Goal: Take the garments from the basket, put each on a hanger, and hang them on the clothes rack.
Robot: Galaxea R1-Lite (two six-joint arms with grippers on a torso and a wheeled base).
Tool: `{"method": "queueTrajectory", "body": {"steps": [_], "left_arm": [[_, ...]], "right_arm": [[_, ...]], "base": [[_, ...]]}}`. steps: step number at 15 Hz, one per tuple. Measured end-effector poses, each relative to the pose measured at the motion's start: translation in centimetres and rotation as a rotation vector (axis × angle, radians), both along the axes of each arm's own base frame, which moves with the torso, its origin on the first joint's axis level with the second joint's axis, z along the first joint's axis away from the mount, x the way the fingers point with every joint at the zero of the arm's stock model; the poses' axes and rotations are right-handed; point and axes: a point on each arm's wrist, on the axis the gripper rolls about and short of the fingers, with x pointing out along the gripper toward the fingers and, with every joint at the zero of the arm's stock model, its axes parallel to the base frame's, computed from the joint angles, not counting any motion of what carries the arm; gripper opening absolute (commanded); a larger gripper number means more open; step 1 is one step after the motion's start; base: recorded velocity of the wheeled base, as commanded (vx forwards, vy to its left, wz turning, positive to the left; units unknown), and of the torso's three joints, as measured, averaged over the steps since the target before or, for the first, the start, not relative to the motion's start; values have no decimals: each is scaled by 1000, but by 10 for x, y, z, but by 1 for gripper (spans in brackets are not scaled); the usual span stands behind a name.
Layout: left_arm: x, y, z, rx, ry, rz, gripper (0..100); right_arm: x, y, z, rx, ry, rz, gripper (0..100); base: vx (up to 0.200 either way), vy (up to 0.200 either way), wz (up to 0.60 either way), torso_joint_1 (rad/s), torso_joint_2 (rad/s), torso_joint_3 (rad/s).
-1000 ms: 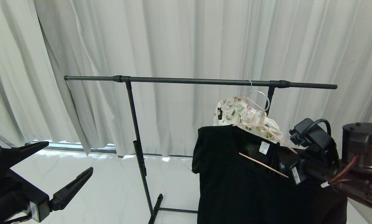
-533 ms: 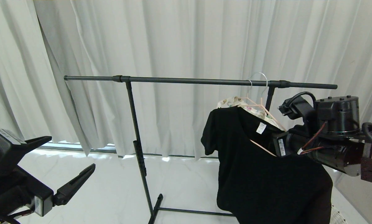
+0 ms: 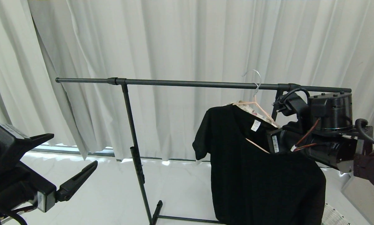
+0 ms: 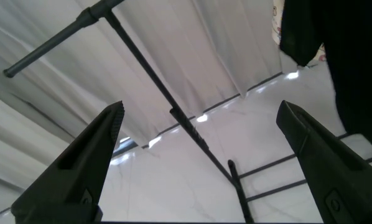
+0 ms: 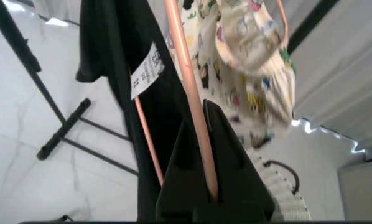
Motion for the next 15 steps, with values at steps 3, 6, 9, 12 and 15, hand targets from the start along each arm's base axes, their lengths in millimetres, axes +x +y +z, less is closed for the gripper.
{"method": "queueTrajectory", "body": {"steps": [3, 6, 9, 12, 15], "left_arm": [[0, 0, 0, 0, 2, -1, 100], [0, 0, 0, 2, 1, -2, 100], [0, 0, -1, 2, 2, -2, 100], [0, 0, -1, 4, 2, -2, 100], [0, 0, -1, 7, 4, -6, 100]], "right_arm": [[-2, 5, -2, -3, 7, 18, 0], [-3, 11, -5, 28, 26, 15, 0], [-3, 13, -8, 17, 27, -26, 0], [-2, 14, -11, 16, 36, -30, 0], [-1, 14, -14, 10, 43, -32, 0]], "base": [[200, 0, 0, 4, 2, 2], [200, 0, 0, 5, -2, 2], [200, 0, 0, 5, 1, 2], [67, 0, 0, 1, 2, 1], [0, 0, 0, 0, 0, 0]]}}
